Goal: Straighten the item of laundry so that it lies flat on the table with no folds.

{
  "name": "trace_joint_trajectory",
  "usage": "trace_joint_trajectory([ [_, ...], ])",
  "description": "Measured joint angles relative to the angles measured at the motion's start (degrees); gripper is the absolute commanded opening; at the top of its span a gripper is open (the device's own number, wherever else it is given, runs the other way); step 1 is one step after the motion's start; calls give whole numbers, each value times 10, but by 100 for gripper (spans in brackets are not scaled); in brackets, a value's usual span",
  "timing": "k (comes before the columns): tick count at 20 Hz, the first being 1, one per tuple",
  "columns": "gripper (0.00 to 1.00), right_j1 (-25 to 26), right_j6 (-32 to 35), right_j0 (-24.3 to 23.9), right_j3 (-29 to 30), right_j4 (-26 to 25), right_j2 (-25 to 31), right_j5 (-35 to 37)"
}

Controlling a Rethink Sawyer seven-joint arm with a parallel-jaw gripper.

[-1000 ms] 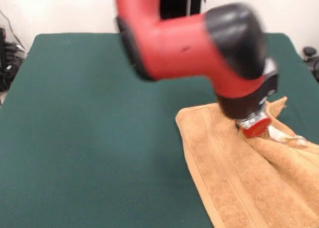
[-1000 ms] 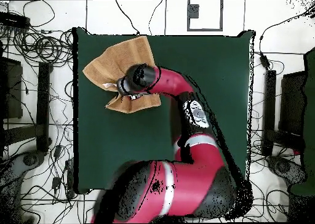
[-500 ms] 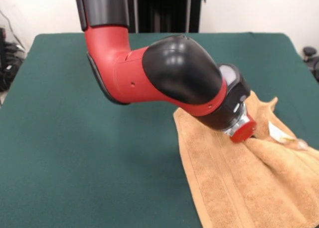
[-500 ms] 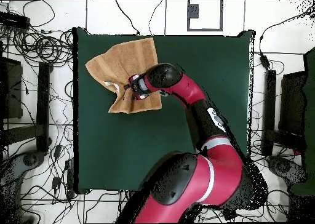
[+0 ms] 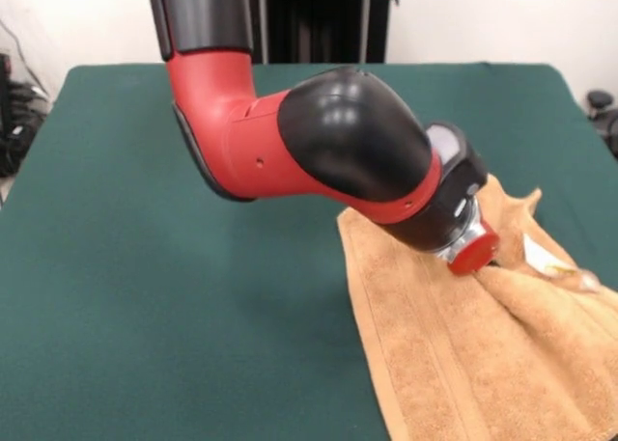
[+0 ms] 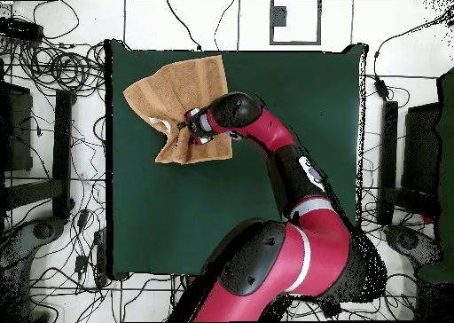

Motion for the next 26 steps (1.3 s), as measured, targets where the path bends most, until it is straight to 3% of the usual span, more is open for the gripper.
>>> trace_joint_trajectory([
  [15,100,66,0,-47,0,86,39,52],
  [26,100,70,0,-43,11,96,40,55],
])
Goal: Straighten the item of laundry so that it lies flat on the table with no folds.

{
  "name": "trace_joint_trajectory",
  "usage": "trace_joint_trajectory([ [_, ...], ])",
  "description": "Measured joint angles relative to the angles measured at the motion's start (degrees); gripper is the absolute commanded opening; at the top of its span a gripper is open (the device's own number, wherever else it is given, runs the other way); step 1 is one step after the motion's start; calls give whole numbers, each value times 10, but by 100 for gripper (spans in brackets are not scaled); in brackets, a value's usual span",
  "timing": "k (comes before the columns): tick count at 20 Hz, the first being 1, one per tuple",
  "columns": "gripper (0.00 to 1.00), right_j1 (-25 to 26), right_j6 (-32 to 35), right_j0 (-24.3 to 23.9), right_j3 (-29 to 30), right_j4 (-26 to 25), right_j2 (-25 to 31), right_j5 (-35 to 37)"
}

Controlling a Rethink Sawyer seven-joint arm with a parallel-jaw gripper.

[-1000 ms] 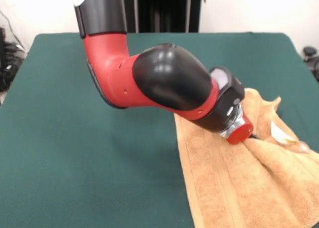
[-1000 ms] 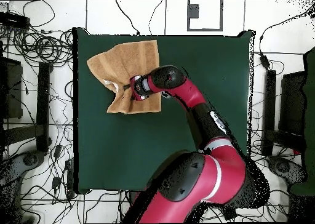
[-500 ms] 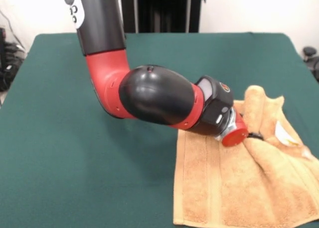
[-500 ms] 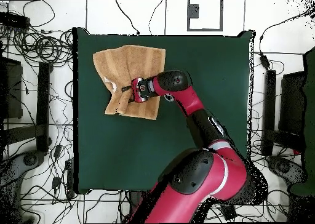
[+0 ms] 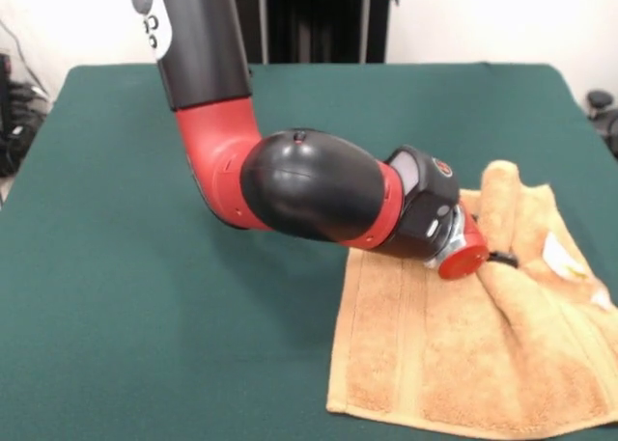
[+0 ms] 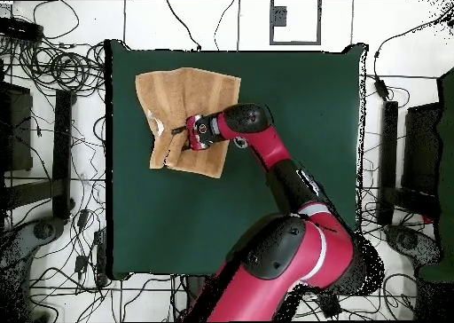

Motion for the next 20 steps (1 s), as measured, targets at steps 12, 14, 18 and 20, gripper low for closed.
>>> trace_joint_trajectory([
  [12,100,-58,0,102,10,-32,-66,-34],
  [14,100,-90,0,156,3,-62,-111,-54],
  [18,100,-123,0,237,-11,-114,-177,-85],
  [20,100,-139,0,298,-20,-161,-226,-117],
])
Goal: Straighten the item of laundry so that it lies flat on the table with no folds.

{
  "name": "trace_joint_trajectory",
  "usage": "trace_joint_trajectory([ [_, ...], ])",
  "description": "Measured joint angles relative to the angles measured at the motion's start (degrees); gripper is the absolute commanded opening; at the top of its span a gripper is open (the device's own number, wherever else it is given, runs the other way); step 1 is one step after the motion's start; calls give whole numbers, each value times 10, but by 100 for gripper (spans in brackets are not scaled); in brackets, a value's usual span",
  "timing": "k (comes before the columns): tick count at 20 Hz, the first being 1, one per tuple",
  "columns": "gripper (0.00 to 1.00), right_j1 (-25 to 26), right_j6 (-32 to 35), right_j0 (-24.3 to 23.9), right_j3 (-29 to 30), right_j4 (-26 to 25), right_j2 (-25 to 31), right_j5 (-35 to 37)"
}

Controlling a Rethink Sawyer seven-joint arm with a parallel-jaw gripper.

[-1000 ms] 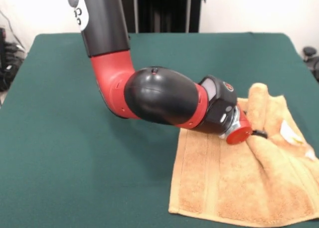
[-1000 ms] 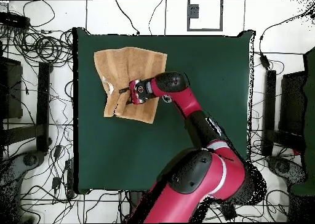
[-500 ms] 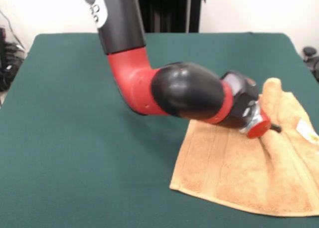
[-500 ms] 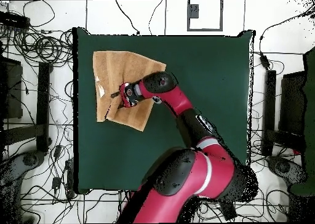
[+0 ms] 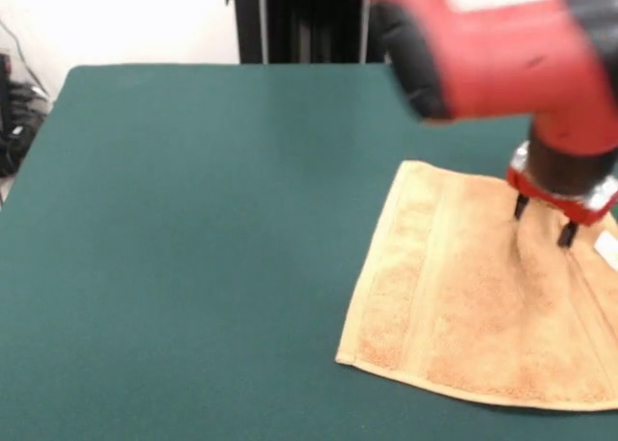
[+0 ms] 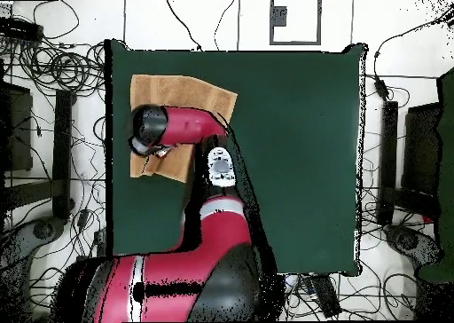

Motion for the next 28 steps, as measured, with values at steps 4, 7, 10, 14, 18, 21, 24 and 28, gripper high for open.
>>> trace_joint_trajectory([
  [4,100,-6,0,78,-14,-62,-70,-46],
  [7,100,2,0,146,-28,-108,-133,-78],
  [10,100,8,0,171,-31,-123,-159,-100],
  [14,100,9,0,170,-27,-115,-163,-110],
  [18,100,8,0,162,-22,-95,-160,-110],
  [21,100,1,0,144,-8,-76,-145,-116],
  [24,100,-11,0,118,13,-63,-119,-126],
  [28,100,-22,0,89,35,-48,-92,-136],
])
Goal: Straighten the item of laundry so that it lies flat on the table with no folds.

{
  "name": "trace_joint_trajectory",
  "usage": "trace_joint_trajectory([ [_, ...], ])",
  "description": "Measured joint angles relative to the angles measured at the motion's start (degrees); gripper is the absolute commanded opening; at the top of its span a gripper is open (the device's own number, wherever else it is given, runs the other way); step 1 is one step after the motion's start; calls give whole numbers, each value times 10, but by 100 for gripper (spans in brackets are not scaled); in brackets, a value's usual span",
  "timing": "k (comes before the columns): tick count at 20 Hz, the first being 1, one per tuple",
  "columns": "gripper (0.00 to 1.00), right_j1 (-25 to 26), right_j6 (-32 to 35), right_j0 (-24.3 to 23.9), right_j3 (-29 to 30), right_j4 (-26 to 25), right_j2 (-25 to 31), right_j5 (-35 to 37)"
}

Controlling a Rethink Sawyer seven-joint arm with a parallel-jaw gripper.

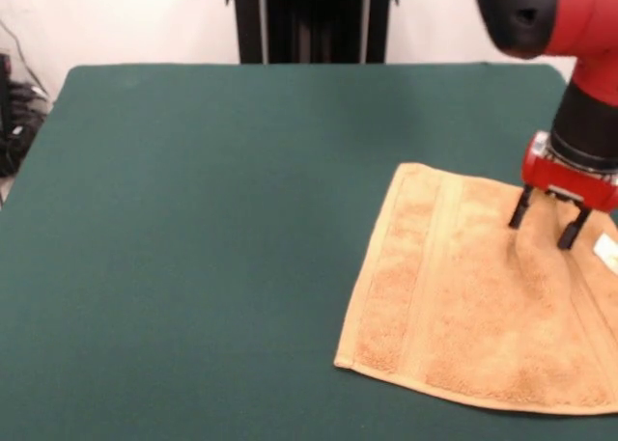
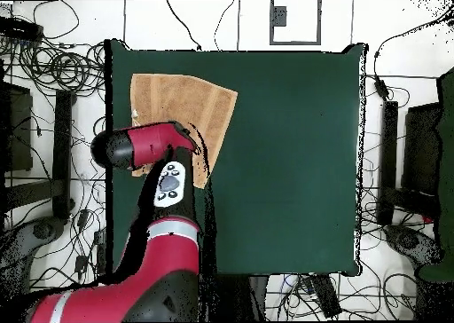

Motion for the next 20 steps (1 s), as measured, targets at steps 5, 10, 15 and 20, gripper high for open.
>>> trace_joint_trajectory([
  [5,100,-10,0,-34,22,16,31,-9],
  [10,100,-15,0,-49,32,20,46,-14],
  [15,100,-17,0,-53,38,24,50,-15],
  [20,100,-19,0,-70,50,46,61,-20],
])
